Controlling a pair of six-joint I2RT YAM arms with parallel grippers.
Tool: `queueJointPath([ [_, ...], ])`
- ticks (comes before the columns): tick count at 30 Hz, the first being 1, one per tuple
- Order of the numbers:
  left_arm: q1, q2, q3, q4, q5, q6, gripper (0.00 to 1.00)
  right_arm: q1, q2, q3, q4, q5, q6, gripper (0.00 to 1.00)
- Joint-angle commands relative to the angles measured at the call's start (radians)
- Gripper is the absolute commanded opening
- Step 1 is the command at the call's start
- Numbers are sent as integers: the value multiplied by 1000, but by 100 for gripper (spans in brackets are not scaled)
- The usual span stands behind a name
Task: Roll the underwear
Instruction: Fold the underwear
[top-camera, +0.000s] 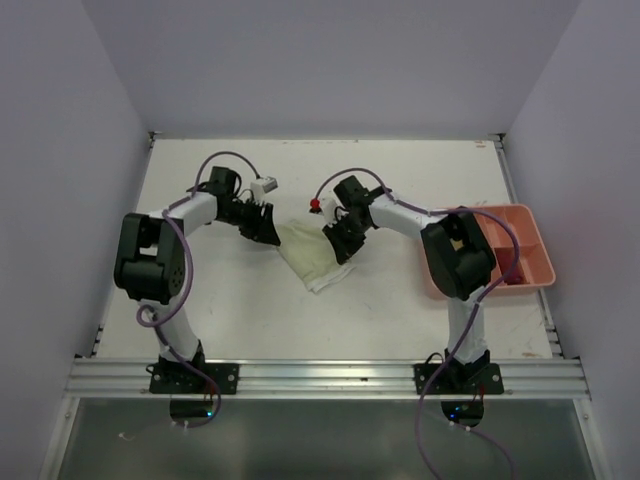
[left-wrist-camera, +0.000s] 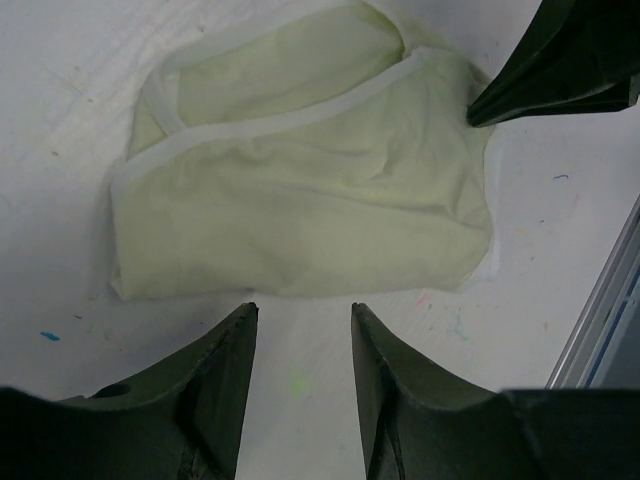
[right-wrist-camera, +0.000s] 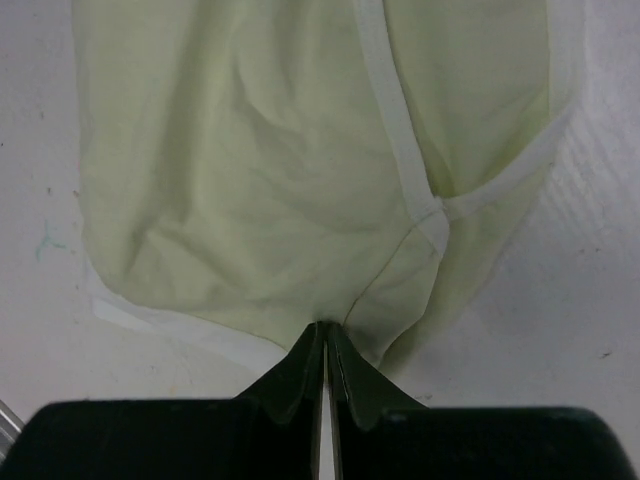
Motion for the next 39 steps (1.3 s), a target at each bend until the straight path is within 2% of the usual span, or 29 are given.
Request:
queueJointPath([
  [1, -3, 23, -43, 74, 19, -65, 46, -6, -48, -80, 56, -79, 104, 8],
  [6, -29, 210, 99, 103, 28, -137, 44, -5, -115, -238, 171, -231, 273, 6],
  [10, -63, 372, 314, 90, 19, -165, 44, 21, -200, -306, 282, -365, 380, 24],
  [11, -69, 411, 378, 73, 24, -167, 44, 35, -218, -307, 294, -418, 415, 32],
  [13, -74, 492, 532, 42, 99, -179, 47, 38, -270, -286, 303, -449, 436, 34],
  [17, -72, 471, 629, -18, 119, -118, 52, 14, -319, -191, 242, -458, 423, 34],
  [18, -71, 422, 620, -45, 116, -67, 52, 5, -326, -162, 256, -454, 429, 34],
  [20, -57, 361, 563, -98, 132, -47, 52, -18, -314, -125, 277, -431, 443, 36],
  [21, -34, 283, 514, -107, 161, -36, 51, -25, -298, -76, 277, -403, 442, 36],
  [24, 15, 120, 221, -124, 185, 39, 51, -52, -182, 28, 271, -383, 417, 36],
  [26, 26, 47, 84, -174, 195, 114, 51, -69, -86, 99, 270, -379, 402, 36],
  [30, 24, 28, -73, -234, 228, 175, 50, -80, 28, 164, 289, -376, 400, 36],
  [33, 27, 57, -129, -253, 235, 212, 50, -80, 84, 174, 331, -362, 414, 36],
  [39, 27, 143, -155, -308, 269, 240, 50, -83, 139, 121, 380, -305, 425, 36],
])
